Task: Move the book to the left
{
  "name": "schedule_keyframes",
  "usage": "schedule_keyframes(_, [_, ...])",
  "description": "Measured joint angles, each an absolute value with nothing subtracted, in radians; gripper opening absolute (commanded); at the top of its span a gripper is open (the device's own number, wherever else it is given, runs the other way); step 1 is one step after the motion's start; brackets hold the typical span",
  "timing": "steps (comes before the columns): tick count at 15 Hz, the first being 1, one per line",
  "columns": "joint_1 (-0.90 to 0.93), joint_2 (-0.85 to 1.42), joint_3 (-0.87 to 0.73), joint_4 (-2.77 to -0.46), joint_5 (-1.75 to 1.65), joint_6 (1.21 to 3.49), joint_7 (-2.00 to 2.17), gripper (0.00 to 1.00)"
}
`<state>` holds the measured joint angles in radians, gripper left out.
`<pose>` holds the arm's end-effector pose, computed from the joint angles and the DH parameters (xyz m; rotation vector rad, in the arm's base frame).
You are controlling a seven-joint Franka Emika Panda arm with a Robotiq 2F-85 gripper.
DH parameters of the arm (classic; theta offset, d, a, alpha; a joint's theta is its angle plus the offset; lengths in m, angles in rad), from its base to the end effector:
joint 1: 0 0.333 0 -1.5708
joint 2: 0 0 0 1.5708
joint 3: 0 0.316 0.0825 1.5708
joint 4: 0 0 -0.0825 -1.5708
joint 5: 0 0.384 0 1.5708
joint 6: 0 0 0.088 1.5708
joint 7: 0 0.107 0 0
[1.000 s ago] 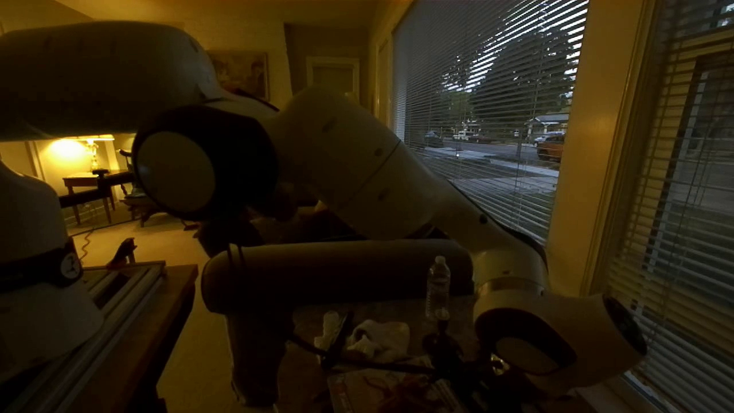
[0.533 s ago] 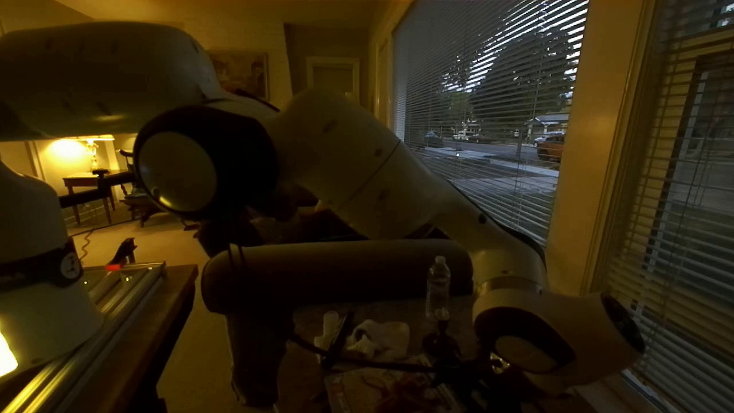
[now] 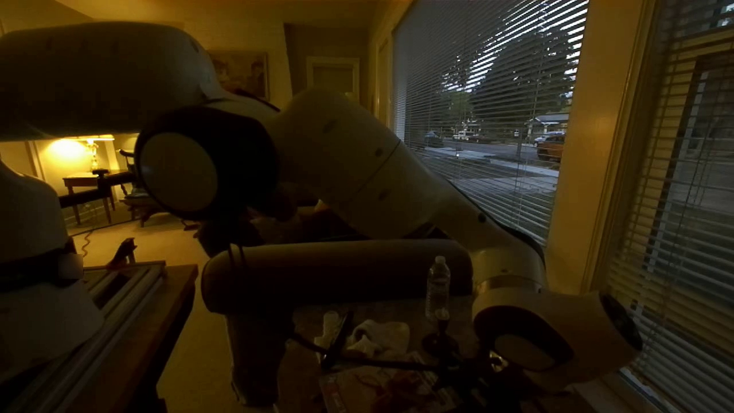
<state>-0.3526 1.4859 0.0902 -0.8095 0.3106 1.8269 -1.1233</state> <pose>0.6758 -0.1803 -0.0435 -2.4192 -0.8119 0.1392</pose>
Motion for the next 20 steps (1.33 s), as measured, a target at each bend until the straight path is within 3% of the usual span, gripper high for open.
schedule_keyframes(2, [-0.352,1.486,0.093,-0.81,0.311,1.829,-1.123,0.3])
schedule_keyframes(3, [-0.352,1.486,0.093,-0.809,0.311,1.829,-1.123,0.18])
schedule_keyframes(7, [-0.35,1.486,0.099,-0.809,0.311,1.831,-1.123,0.03])
schedule_keyframes(20, [-0.332,1.479,0.125,-0.793,0.311,1.831,-1.117,0.01])
